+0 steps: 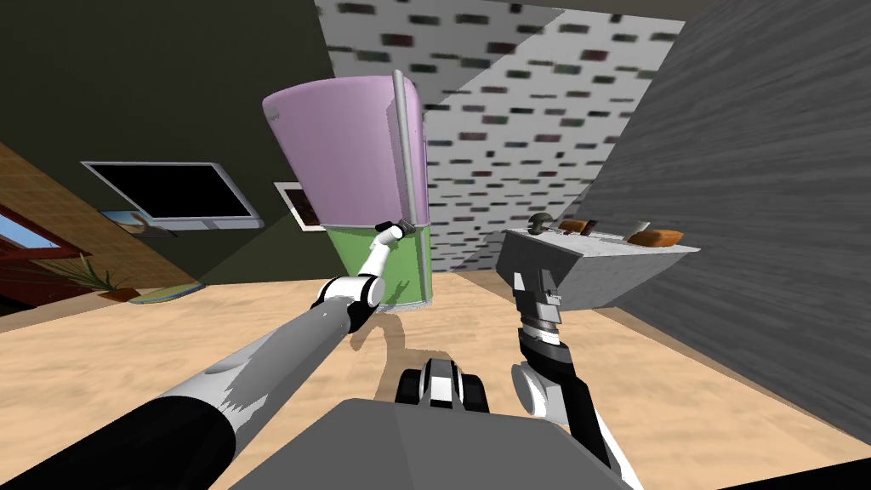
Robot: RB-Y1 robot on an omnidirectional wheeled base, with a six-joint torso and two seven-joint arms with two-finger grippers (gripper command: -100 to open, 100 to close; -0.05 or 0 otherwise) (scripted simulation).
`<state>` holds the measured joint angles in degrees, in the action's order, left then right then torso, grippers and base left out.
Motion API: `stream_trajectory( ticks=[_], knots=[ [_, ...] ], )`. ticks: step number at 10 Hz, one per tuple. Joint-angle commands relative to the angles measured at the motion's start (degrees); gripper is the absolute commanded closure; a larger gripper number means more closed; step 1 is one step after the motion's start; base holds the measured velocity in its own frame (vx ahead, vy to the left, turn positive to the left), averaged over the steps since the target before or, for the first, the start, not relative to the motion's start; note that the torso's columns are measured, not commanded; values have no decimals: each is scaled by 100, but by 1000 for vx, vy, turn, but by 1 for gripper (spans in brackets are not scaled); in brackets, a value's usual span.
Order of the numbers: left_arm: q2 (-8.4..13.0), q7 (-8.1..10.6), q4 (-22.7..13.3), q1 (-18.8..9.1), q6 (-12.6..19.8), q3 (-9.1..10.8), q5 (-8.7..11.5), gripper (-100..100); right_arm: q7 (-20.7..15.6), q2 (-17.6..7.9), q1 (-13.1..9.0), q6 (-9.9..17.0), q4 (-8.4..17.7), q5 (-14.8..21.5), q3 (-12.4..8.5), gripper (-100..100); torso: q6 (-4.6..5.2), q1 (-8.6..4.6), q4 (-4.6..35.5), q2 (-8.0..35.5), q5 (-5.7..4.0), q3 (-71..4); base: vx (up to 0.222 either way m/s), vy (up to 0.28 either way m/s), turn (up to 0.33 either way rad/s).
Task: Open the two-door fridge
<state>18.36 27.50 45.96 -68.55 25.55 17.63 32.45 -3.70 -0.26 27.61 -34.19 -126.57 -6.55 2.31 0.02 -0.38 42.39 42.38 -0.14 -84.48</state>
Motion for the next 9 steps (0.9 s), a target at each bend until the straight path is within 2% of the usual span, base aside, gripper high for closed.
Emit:
stream_trajectory(
  ticks=[1,2,3,4,5,6,7,8,9],
  knots=[
    [-206,-57,203,-6,162,-121,158,100,0,-1,0,0,0,0,-1,0,-3,43,1,10,12,4,-314,329,-88],
    [-295,-100,260,-19,213,-181,243,100,0,-1,-1,0,0,0,-1,0,-1,56,3,26,19,14,-324,319,-129],
    [-295,-100,260,-19,213,-181,243,100,0,-2,-1,0,0,0,-1,0,2,43,1,25,15,15,-217,215,-83],
    [-295,-100,260,-19,213,-181,243,100,0,0,1,0,0,0,0,0,-13,9,7,-7,5,-3,-96,63,-2],
    [-385,-143,317,-33,265,-240,328,100,0,1,3,0,0,0,1,0,-20,-16,11,-28,-4,-18,-133,97,-12],
    [-474,-186,374,-46,317,-300,413,100,0,1,2,-1,-1,0,1,0,3,11,10,6,0,1,-276,222,-47],
    [-474,-186,374,-46,317,-300,413,100,0,-1,0,0,0,0,-1,0,29,37,2,59,9,35,-268,197,-79],
    [-413,-213,319,-64,247,-273,419,100,0,0,0,0,0,0,0,0,28,9,5,51,2,35,-108,79,-23],
    [-514,-242,394,-24,349,-336,500,100,0,1,2,0,0,0,1,0,8,-26,16,1,-11,4,-96,173,-18]
  ],
)
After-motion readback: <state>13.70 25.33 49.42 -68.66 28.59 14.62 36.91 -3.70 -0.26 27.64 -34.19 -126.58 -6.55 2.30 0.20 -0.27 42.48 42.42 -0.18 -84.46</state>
